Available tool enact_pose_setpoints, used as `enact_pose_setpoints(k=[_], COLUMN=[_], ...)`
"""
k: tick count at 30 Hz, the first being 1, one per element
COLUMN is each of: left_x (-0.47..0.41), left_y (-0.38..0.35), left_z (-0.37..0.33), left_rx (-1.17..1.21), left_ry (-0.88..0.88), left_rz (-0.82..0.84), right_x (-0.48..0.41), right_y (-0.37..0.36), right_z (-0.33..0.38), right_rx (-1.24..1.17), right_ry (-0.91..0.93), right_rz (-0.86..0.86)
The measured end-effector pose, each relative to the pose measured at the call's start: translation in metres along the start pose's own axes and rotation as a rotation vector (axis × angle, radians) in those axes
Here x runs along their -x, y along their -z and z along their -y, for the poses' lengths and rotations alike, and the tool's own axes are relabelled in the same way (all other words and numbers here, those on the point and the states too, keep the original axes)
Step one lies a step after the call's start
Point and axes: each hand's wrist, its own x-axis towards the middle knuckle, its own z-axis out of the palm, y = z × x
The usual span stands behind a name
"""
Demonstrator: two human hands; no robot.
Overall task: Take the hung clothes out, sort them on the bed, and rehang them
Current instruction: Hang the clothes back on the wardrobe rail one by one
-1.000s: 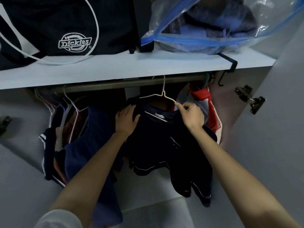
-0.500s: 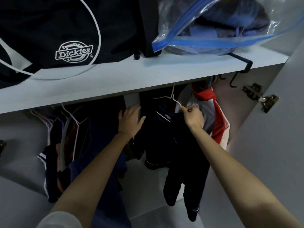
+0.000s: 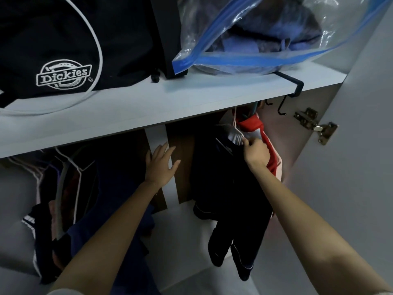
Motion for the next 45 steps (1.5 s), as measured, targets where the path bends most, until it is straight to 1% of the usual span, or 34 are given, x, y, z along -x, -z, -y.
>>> enact_pose_setpoints(k=[5,11,14,17,19,21,24,27,30,33,38,42,45], left_x=[-0.003,-0.005,-0.005,-0.004,-0.006,-0.008,-0.009,-0.006,-0.001,0.007,0.03,0.064,0.097], left_y=[-0.006,-0.008,-0.009,-0.017,-0.024,-0.031,-0.044,-0.062,-0.079,-0.088,-0.096,-0.103,-0.112], left_z=[-0.008,-0.016,-0.022,-0.024,-0.028,-0.036,-0.057,-0.085,-0.115,-0.148,-0.197,-0.231,-0.255], left_rx=[0.012,0.021,0.026,0.046,0.046,0.042,0.046,0.069,0.06,0.04,0.027,0.038,0.062], left_ry=[-0.023,-0.014,-0.028,-0.054,-0.072,-0.086,-0.143,-0.222,-0.294,-0.375,-0.497,-0.567,-0.586], left_rz=[-0.01,-0.04,-0.022,-0.008,0.017,0.055,0.101,0.165,0.202,0.199,0.179,0.184,0.216], right_x=[-0.015,-0.028,-0.023,-0.016,-0.011,-0.003,0.021,0.049,0.074,0.097,0.139,0.183,0.223], right_y=[0.016,0.022,0.023,0.024,0.026,0.029,0.034,0.038,0.045,0.06,0.089,0.109,0.128], right_z=[-0.004,-0.011,-0.012,-0.02,-0.027,-0.036,-0.048,-0.066,-0.09,-0.115,-0.149,-0.176,-0.201], right_rx=[0.044,0.035,0.074,0.081,0.088,0.165,0.223,0.225,0.268,0.305,0.319,0.312,0.327], right_ry=[0.04,-0.014,0.009,0.093,0.22,0.329,0.375,0.356,0.272,0.204,0.161,0.119,0.077], right_rz=[-0.03,-0.033,-0.048,-0.067,-0.082,-0.103,-0.131,-0.147,-0.118,-0.1,-0.1,-0.096,-0.092])
